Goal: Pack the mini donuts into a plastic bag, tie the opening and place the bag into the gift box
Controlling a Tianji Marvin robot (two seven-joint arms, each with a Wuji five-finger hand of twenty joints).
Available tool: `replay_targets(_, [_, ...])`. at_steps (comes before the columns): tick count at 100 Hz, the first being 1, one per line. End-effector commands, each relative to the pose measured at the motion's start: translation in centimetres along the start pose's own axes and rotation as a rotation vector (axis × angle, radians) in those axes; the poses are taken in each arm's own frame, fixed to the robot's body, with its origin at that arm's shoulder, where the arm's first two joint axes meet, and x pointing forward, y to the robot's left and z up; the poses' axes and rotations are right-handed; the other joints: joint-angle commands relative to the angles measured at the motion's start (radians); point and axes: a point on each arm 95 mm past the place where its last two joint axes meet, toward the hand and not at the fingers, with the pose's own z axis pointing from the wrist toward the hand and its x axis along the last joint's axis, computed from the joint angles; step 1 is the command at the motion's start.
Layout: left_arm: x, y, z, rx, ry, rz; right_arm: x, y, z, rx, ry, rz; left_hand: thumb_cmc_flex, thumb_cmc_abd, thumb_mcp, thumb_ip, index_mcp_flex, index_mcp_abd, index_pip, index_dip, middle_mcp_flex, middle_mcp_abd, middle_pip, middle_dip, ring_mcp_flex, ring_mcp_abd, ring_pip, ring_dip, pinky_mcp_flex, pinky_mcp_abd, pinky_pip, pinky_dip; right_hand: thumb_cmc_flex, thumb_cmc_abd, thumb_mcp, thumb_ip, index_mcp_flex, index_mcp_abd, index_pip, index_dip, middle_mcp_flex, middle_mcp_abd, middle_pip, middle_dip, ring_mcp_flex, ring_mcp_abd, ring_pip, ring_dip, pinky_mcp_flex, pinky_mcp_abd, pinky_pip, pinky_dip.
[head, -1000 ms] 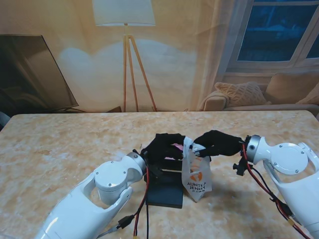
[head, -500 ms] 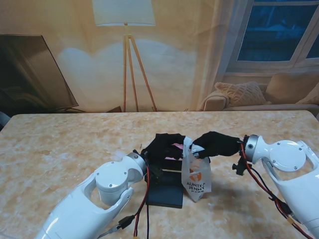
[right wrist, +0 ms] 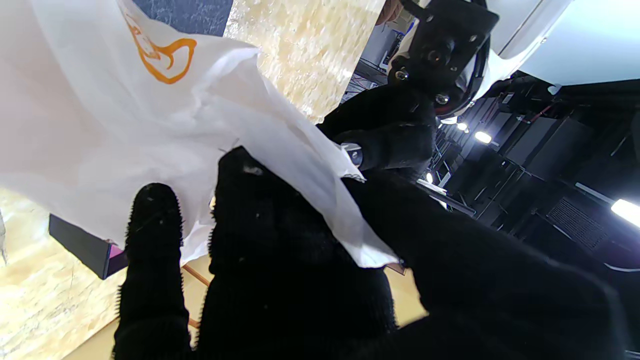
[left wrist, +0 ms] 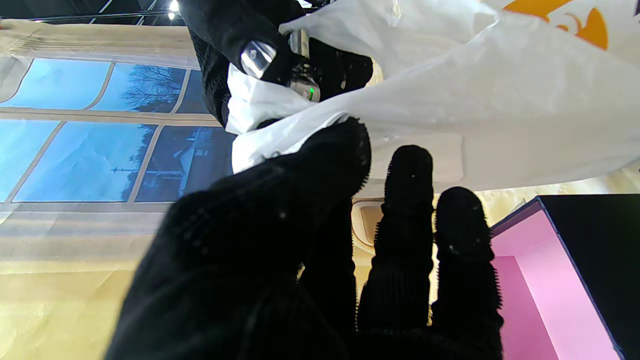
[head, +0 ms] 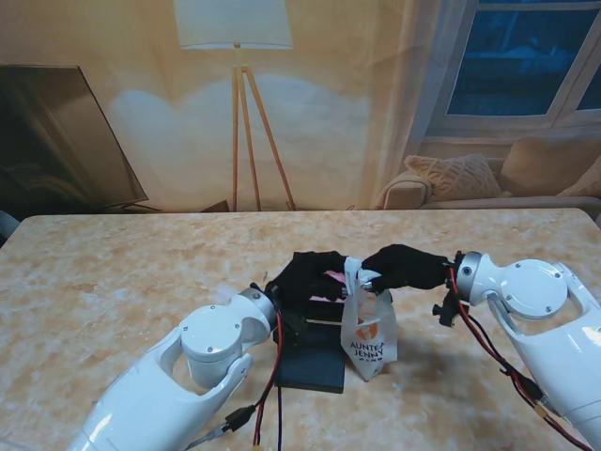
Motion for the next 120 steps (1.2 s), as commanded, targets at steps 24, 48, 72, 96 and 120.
replay_targets(24, [0.5,0.8,0.4,-0.03,0.018,0.007,0.1,-0.8,0.4,0.047,0.004,0.031,0.033,-0.055,0.035,-0.036,0.025,-0.058,-0.015,-0.01,0.07,-0.039,0.018,0.0,-0.065,-0.069,0.149,0.152,-0.031,-0.121,0.086,0.073,0.337,0.053,0.281,0.066,0.118,-0.404,0.227,0.108,0.012,-0.16,-0.208,-0.035,0.027,-0.059,0.102,-0.036,-0.002,-0.001,-0.004,0.03])
replay_targets(48, [0.4,1.1,0.8,-0.042,0.017,0.015,0.0,-0.8,0.7,0.046,0.0,0.037,-0.002,-0.1,0.073,-0.047,0.044,-0.044,-0.023,-0.018,0.14,-0.02,0.012,0.065,-0.009,-0.108,0.365,0.123,0.06,-0.156,0.204,0.131,0.341,0.06,0.272,0.07,0.124,-0.401,0.226,0.11,0.006,-0.159,-0.363,-0.152,0.035,-0.095,0.139,-0.072,0.01,-0.009,0.002,0.028])
replay_targets(72, [0.5,1.3,1.0,-0.032,0.022,0.031,-0.1,-0.9,0.9,0.042,0.002,0.04,-0.116,-0.179,0.179,-0.056,0.054,-0.028,-0.028,-0.041,0.21,-0.023,0.011,0.127,0.009,-0.162,0.495,0.083,0.102,-0.171,0.248,0.131,0.35,0.053,0.275,0.068,0.138,-0.396,0.232,0.116,0.001,-0.162,-0.417,-0.206,0.038,-0.102,0.15,-0.081,0.014,-0.007,0.003,0.027])
replay_targets(96, [0.5,1.5,1.2,-0.027,0.02,0.04,0.0,-0.9,0.9,0.04,0.0,0.05,-0.137,-0.247,0.186,-0.085,0.053,-0.012,-0.02,-0.071,0.288,-0.024,-0.007,0.24,0.009,-0.167,0.531,0.089,0.088,-0.167,0.244,0.135,0.366,0.037,0.284,0.055,0.146,-0.381,0.238,0.126,0.001,-0.154,-0.304,-0.139,0.039,-0.098,0.182,-0.091,0.034,-0.015,0.021,0.034])
replay_targets(120, [0.4,1.9,1.4,-0.025,0.033,0.082,0.3,-0.9,0.9,0.06,0.007,0.043,-0.179,-0.313,0.178,-0.107,0.055,0.003,0.033,-0.097,0.367,-0.009,-0.03,0.385,0.022,-0.168,0.563,0.075,0.091,-0.159,0.254,0.149,0.373,0.022,0.296,0.045,0.151,-0.376,0.243,0.129,0.003,-0.161,-0.17,-0.012,0.038,-0.102,0.223,-0.072,0.042,-0.019,0.03,0.044])
